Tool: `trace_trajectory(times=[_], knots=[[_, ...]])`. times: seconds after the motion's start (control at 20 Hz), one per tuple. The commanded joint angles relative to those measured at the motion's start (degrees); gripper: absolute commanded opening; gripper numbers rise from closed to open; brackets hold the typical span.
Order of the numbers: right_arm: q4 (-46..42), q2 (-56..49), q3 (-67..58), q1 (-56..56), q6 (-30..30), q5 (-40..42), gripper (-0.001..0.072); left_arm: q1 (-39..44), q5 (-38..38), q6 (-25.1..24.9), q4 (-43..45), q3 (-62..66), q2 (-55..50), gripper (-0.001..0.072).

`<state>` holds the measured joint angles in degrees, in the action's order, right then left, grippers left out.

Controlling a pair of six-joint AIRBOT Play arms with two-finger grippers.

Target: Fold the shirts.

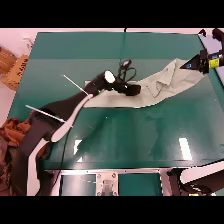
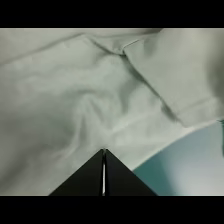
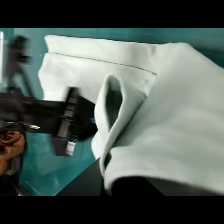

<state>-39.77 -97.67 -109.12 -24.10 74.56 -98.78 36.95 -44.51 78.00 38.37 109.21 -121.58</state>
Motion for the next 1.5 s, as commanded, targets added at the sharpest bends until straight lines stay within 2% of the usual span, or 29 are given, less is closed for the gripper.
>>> trace_trajectory(times=[0.0, 0.15, 0.3, 0.4, 0.6, 0.7, 0.8, 1.0, 1.05, 1.1, 1.15, 1.25, 1.3, 1.45], knots=[[1.01, 3.54, -0.17, 3.98, 0.44, -1.31, 0.0022, 2.34, 3.04, -0.04, -9.33, 0.39, -3.91, 0.0025], [1.09, 3.54, -0.17, 6.34, 0.46, -1.4, 0.0021, 1.75, -0.15, -0.85, -9.75, 0.85, -4.2, 0.0025], [1.25, 3.54, -0.17, 8.22, 1.86, -1.4, 0.0021, -3.56, -15.54, -1.88, -7.5, 6.32, -3.5, 0.0025], [2.29, 3.54, -0.17, 10.21, 2.86, -1.07, 0.0022, -9.44, -27.61, -0.22, -1.73, 10.05, -0.96, 0.0024], [2.25, 3.54, 0.02, 17.97, 6.03, 4.9, 0.0021, -22.36, -43.71, 1.99, 16.28, 9.92, 9.64, 0.0025], [2.21, 3.21, 0.07, 24.04, 7.06, 9.42, 0.0022, -27.82, -47.21, 1.92, 18.69, 9.94, 13.64, 0.0025], [1.33, 1.9, 0.04, 31.28, 7.98, 16.26, 0.0021, -31.74, -47.47, 1.81, 18.64, 9.84, 16.35, 0.0025], [0.33, -6.64, 0.04, 47.25, 9.14, 33.24, 0.0022, -35.17, -47.82, 0.09, 18.75, 9.77, 17.57, 0.0025], [0.35, -10.12, 0.04, 51.21, 9.51, 38.88, 0.0116, -35.39, -48.04, -0.57, 18.67, 9.77, 17.57, 0.0025], [0.37, -13.31, 0.04, 54.58, 9.51, 43.78, 0.0419, -35.41, -48.04, -0.57, 18.67, 9.77, 17.57, 0.0025], [0.44, -15.28, 0.02, 56.43, 9.88, 45.72, 0.054, -35.39, -48.04, -0.68, 18.69, 9.77, 17.57, 0.0025], [0.2, -15.32, -0.04, 55.45, 12.55, 42.82, 0.0508, -35.41, -48.11, -1.07, 18.75, 9.77, 17.57, 0.0025], [0.07, -13.97, -0.07, 53.0, 13.07, 39.39, 0.0421, -35.41, -48.11, -1.62, 18.71, 9.77, 17.57, 0.0025], [-4.79, -8.68, 0.04, 41.55, 15.54, 26.53, 0.0403, -35.41, -48.39, -1.62, 20.06, 9.77, 17.57, 0.0025]])
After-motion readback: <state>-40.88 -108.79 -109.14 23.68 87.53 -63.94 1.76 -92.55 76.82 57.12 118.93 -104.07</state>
